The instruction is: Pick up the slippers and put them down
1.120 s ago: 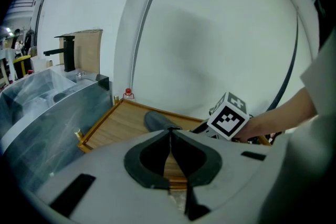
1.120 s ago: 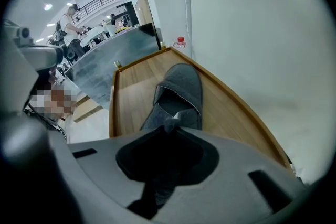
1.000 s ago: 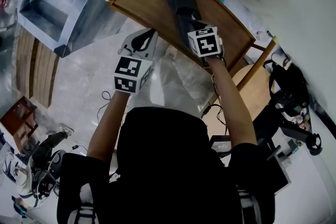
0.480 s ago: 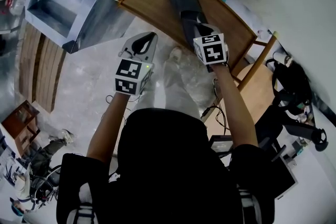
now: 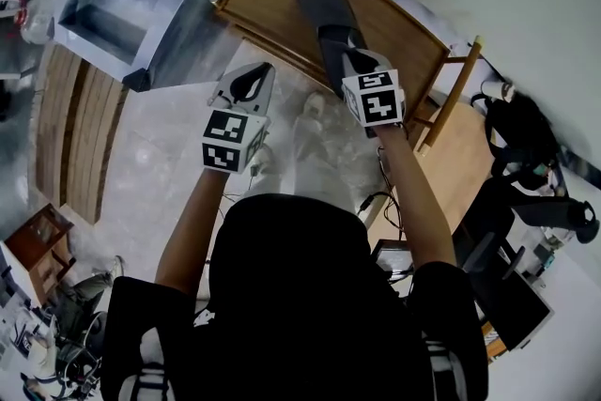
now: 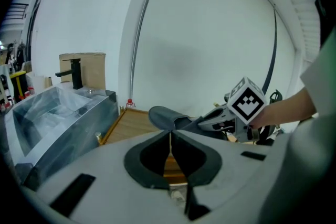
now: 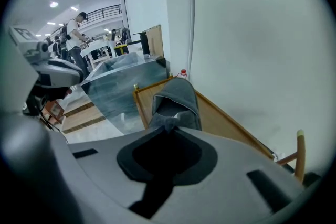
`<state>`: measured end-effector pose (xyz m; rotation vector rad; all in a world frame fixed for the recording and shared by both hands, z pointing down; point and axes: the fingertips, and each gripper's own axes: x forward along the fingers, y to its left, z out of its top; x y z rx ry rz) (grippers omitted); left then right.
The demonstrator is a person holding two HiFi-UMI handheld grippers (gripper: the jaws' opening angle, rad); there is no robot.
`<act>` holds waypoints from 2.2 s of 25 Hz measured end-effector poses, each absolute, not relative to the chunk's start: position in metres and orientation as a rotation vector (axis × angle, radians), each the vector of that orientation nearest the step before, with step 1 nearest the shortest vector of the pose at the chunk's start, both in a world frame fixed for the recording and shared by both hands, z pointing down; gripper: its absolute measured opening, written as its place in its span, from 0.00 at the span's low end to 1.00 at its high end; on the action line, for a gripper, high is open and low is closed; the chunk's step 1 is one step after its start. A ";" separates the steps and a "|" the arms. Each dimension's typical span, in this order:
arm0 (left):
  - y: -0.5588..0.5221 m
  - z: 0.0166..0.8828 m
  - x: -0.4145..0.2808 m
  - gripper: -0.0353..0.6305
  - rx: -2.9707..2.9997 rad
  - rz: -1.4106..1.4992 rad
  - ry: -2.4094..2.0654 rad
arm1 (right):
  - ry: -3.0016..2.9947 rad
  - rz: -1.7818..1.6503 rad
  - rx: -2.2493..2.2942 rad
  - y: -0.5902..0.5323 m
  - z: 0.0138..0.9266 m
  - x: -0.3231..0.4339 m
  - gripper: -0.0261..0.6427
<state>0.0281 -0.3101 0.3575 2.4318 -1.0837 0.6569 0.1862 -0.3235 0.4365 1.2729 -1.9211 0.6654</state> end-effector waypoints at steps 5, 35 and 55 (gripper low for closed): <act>-0.293 0.339 0.021 0.07 2.476 0.625 -1.079 | -1.946 0.662 1.332 -0.297 0.409 0.175 0.07; -0.146 0.260 -0.076 0.07 2.647 0.493 -1.055 | -2.023 0.473 1.574 -0.150 0.299 0.085 0.07; -0.145 0.271 -0.118 0.07 2.549 0.455 -1.159 | -2.030 0.456 1.462 -0.138 0.306 0.056 0.07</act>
